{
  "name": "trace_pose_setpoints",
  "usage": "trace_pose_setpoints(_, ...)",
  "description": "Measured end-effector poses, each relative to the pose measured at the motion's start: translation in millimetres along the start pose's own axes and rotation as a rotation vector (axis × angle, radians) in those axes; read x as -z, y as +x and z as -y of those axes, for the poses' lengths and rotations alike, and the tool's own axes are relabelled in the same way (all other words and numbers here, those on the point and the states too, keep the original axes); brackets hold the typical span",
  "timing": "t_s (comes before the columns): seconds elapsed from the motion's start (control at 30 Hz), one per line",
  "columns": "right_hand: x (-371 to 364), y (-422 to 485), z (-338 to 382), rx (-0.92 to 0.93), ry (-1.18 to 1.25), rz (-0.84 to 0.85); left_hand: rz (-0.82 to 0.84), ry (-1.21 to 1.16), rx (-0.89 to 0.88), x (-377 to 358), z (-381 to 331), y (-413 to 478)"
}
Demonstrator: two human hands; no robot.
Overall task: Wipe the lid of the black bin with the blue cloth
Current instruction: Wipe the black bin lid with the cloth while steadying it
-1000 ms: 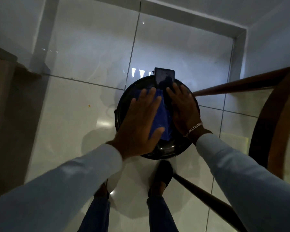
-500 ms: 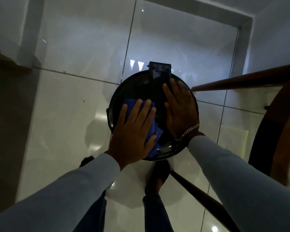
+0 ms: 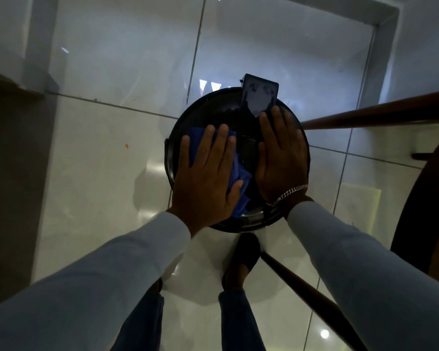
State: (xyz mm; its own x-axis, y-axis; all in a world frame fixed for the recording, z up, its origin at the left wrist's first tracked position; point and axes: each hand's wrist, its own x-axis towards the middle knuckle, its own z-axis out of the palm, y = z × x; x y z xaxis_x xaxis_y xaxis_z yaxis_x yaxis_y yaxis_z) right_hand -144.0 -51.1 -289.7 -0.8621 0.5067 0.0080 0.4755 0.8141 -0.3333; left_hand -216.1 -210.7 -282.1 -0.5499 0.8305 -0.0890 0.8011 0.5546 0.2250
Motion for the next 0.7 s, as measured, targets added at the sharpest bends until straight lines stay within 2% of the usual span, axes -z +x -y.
trace_pose_setpoints(0.2, -0.1, 0.8, -0.1, -0.013, 0.005, -0.011, -0.144, 0.046, -0.135, -26.5, -2.2, -34.0)
trace_pose_setpoints(0.47, -2.7, -1.1, -0.7, 0.001, -0.010, -0.004, -0.286, 0.000, -0.055, -38.2, -6.8, -40.4)
trace_pose_setpoints(0.57, -3.1, -1.5, -0.6, 0.003, -0.018, 0.010, -0.314, -0.100, 0.200, -41.7, -19.2, -46.9)
trace_pose_setpoints(0.7, -3.7, -1.7, -1.1, 0.002, -0.013, 0.011, -0.455, -0.385, 0.851, -36.5, -56.4, -40.4)
